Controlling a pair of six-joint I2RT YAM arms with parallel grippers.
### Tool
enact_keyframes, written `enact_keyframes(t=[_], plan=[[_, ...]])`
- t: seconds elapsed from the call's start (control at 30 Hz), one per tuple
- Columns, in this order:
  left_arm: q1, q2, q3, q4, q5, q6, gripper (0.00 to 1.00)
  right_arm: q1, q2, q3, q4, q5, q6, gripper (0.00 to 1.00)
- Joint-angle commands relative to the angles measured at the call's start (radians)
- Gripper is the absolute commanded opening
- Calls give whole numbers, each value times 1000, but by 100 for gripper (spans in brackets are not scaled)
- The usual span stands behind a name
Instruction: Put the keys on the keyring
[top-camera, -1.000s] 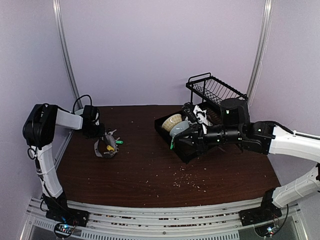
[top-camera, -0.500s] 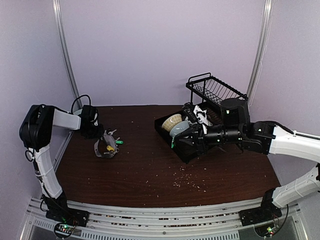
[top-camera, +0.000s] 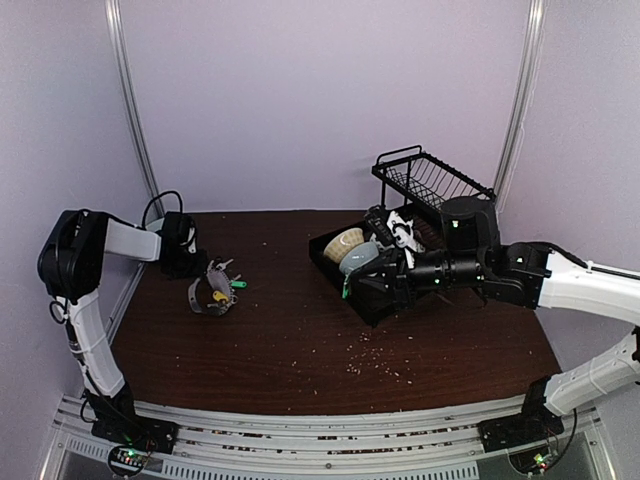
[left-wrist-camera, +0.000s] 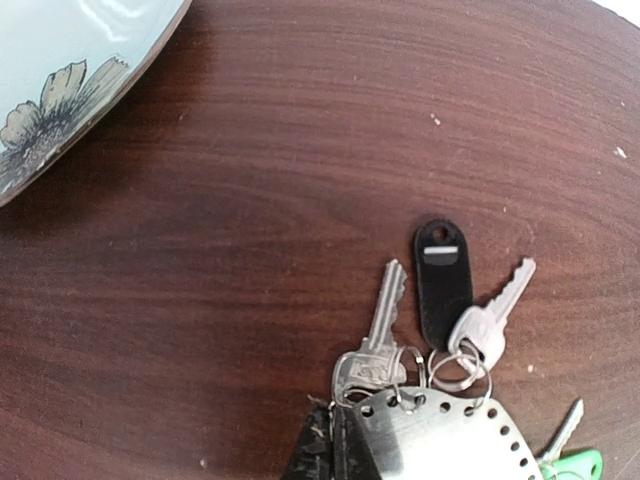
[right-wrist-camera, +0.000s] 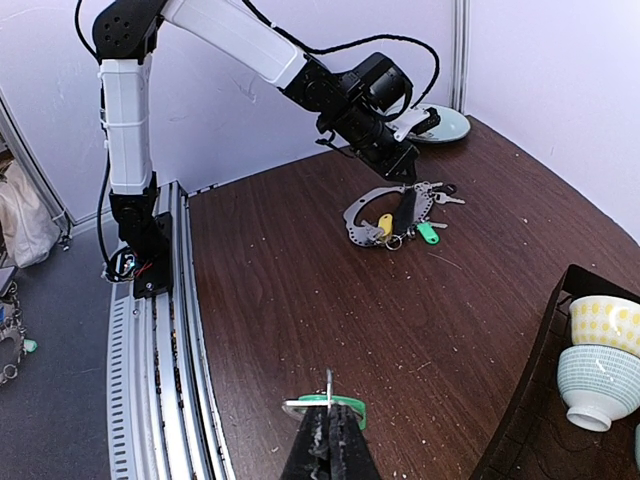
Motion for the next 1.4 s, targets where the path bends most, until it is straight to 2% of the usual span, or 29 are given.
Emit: enact_keyframes(t=[0.0,0.17,0.53,0.7,0.83,1.0,1.37], plan=[[-3,-82,-58,11,40,-3,0,-3,-26,22,-3,-7,-9,0],[-89,-239,-106,-28,48,9,0,-2,-39,25,-5,5,-7,0],[-524,-613,-270,-143,99,80,0,-8,-61,1,-29,89,48,0],[-718,-704,-254,-211,120,94,0,-12,-80,-24,-51,135,96,0],[-892,-700,-229,-241,123,157,0,-11,-109,-48,-65,150,115,0],[-1002,-610,-227,-245,145,184,0,-12,-138,-61,-100,163,121,0],[-1033,-407,-193,-199,132,226,0,-12,-216,-131,-113,193,147,0]])
